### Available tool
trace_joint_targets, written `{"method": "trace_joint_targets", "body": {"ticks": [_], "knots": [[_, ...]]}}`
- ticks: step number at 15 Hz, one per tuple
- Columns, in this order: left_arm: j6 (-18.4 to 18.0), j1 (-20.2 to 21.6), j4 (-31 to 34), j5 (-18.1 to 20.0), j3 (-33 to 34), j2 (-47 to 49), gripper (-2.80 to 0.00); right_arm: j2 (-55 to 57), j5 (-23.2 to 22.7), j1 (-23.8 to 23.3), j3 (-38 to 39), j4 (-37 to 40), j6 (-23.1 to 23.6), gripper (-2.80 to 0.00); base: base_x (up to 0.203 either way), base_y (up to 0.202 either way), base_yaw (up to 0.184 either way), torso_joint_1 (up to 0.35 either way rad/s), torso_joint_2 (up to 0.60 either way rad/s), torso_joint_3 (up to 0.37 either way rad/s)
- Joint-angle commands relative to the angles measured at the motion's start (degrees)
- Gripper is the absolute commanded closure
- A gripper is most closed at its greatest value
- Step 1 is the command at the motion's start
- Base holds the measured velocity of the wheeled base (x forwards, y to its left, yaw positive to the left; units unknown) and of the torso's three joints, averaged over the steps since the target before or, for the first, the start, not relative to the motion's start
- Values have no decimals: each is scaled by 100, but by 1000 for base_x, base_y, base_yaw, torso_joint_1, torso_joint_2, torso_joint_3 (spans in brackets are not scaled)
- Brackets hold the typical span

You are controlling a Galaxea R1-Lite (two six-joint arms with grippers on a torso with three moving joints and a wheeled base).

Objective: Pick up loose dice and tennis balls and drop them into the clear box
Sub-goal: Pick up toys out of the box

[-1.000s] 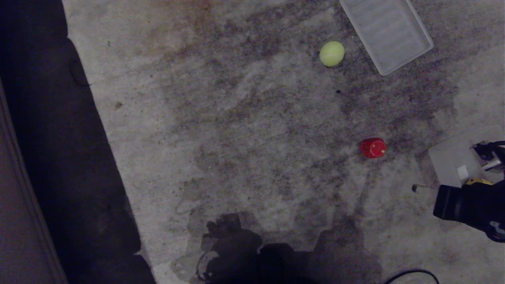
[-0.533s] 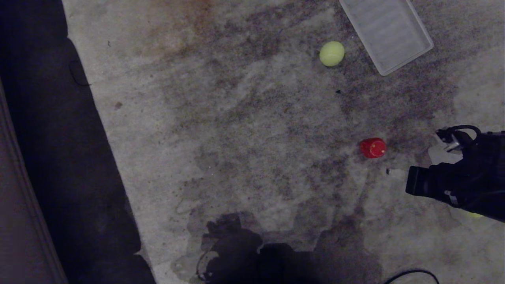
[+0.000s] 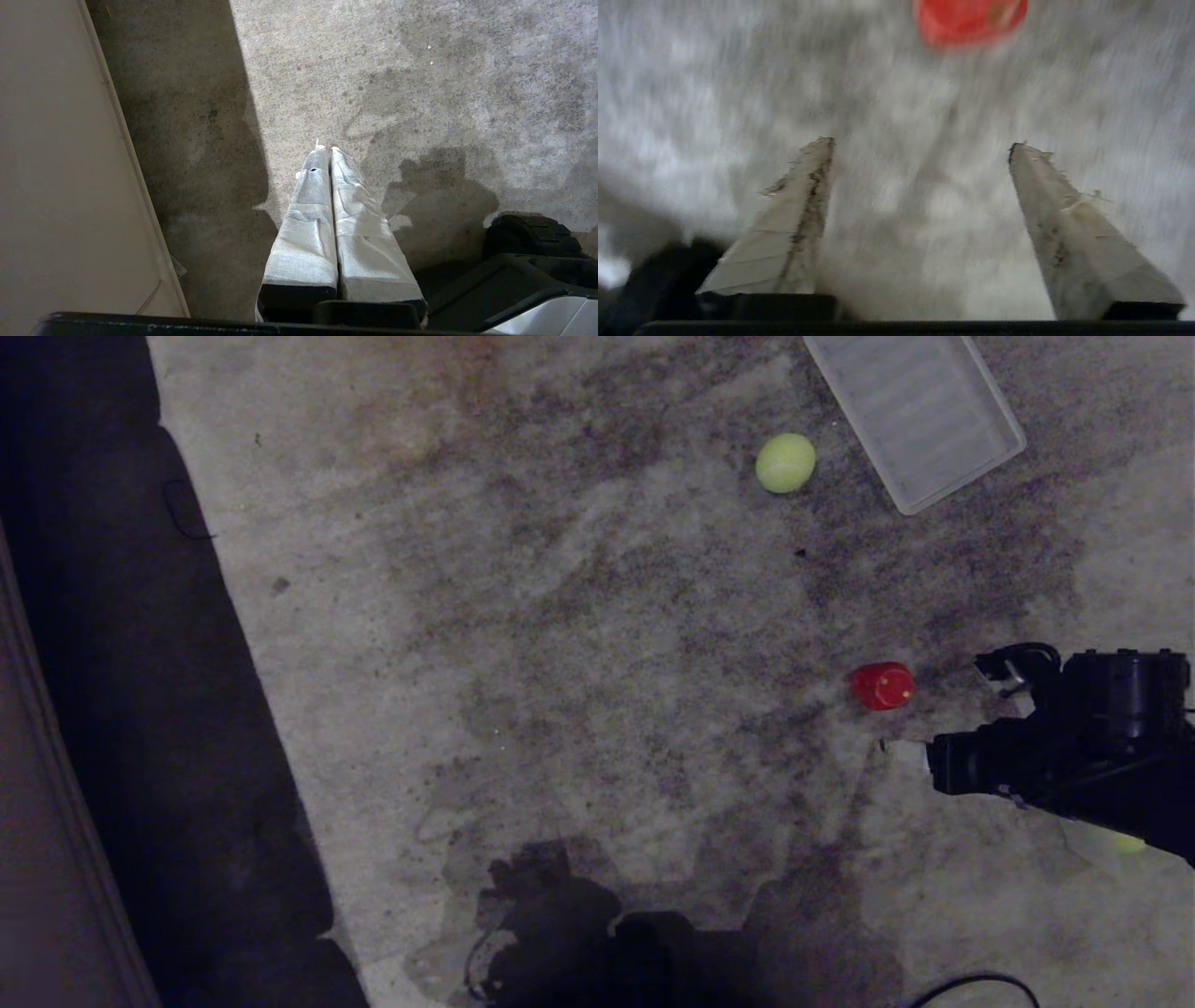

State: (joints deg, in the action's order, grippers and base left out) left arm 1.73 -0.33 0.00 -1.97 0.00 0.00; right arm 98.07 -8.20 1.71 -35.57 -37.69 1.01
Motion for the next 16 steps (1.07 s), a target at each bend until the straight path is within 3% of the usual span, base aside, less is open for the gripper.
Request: {"method": "trace_joint_targets", "body": {"ticks": [1, 10, 16], "knots": [[3, -2, 0, -5, 9, 9, 0, 518, -21, -3, -142, -497, 4, -280, 0, 0, 0, 0, 0, 0], [3, -2, 0, -5, 9, 9, 0, 1413, 8, -4, -714, -1355, 38, -280, 0, 0, 0, 0, 0, 0], [3, -2, 0, -5, 9, 9, 0, 1562, 9, -53, -1000, -1413, 171, -280, 0, 0, 0, 0, 0, 0]]}}
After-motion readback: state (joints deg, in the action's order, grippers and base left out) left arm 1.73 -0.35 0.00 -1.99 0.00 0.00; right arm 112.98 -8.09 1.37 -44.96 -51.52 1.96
